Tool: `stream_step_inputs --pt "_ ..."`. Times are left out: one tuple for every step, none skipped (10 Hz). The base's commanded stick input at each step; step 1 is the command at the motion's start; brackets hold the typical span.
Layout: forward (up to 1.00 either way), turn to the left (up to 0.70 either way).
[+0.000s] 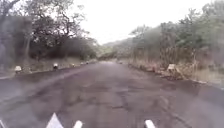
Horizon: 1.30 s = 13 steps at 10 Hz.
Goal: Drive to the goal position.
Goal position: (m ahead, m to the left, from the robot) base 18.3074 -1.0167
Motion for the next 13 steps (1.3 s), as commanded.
stream_step_inputs --pt "1.0 0.0" --pt "1.0 0.0" --pt "1.0 0.0" --pt "1.0 0.0" --pt "1.0 0.0" --pt "1.0 0.0" --pt "1.0 0.0" --pt "1.0 0.0" --pt "1.0 0.0" --pt "1.0 0.0" --pt "1.0 0.0" --pt "1.0 0.0" --pt "1.0 0.0"
